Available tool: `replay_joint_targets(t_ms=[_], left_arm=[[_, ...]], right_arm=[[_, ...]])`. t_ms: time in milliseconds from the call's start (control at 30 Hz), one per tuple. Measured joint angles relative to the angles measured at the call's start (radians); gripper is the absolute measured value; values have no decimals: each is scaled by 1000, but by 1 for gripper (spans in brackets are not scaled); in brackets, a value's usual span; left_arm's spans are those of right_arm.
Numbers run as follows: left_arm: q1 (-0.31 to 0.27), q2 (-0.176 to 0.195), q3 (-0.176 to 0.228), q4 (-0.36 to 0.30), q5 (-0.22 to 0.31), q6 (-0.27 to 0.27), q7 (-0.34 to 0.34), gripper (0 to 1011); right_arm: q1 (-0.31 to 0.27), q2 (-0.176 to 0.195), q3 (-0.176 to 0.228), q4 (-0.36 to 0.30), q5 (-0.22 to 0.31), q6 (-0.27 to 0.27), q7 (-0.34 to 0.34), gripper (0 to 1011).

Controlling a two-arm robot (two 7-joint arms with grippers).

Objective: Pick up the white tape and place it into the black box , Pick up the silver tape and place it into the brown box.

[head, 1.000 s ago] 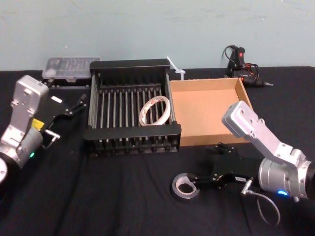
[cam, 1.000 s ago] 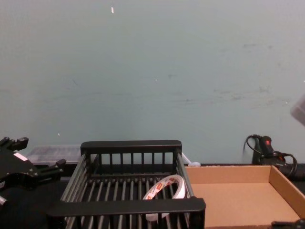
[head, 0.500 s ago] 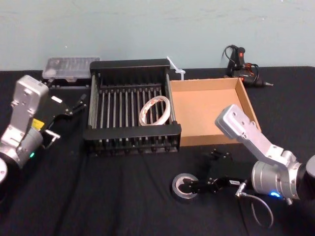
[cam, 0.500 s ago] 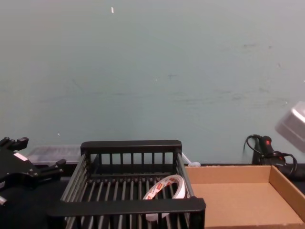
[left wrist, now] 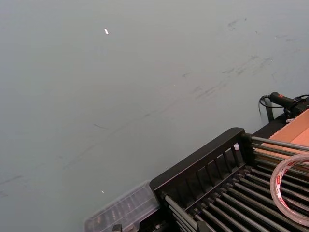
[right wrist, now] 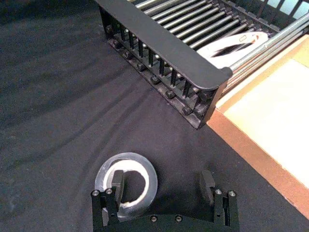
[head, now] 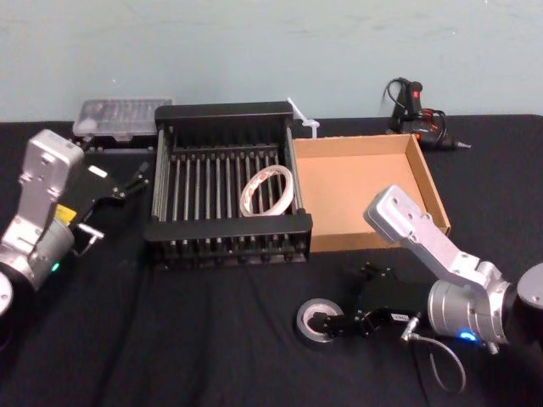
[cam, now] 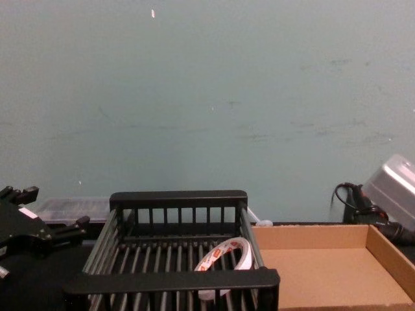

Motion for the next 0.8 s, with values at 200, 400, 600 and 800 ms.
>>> replay_joint_targets(t_ms=[200, 400, 600, 800], left_arm=[[0, 0, 0, 0, 0, 0, 0, 1001], [0, 0, 0, 0, 0, 0, 0, 1001], [0, 0, 0, 0, 0, 0, 0, 1001], [0, 0, 0, 0, 0, 0, 0, 1001]], right_arm=[[9, -6, -9, 16, 0, -1, 0, 1002], [16, -12, -16, 29, -1, 0, -2, 1002], [20, -13, -19, 34, -2, 1, -2, 1002], [20, -13, -19, 33, -3, 1, -3, 1003]])
